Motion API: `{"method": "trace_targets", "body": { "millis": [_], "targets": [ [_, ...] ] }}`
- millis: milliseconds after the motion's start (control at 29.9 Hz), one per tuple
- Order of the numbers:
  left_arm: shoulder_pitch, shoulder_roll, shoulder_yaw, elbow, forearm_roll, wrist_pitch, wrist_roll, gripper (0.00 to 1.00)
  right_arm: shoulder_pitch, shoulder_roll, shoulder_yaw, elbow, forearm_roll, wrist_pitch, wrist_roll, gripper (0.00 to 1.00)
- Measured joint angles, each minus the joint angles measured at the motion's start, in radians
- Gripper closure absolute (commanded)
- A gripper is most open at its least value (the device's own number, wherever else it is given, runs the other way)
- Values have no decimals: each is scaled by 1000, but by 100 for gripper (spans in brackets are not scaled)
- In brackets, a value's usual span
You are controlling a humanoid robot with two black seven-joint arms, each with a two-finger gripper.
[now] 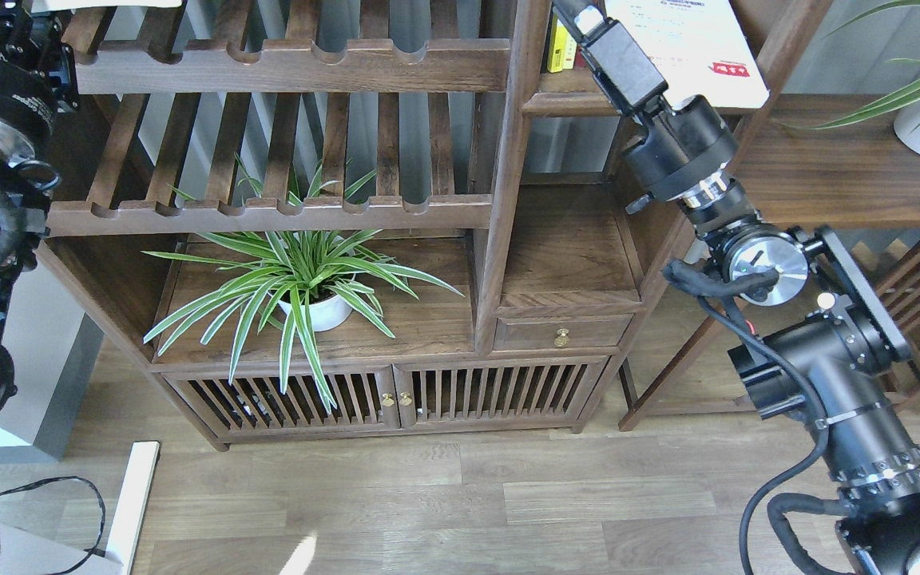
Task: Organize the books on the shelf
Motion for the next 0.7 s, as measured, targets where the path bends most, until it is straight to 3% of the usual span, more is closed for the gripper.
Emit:
{"method": "trace_targets", "body": {
  "millis": [502,702],
  "targets": [
    [103,36,116,-25,9,-350,61,99,-49,108,-29,-16,1,0,1,41],
    [139,39,178,-23,74,-483,67,99,-91,140,-42,-17,-2,0,0,41]
  ]
}}
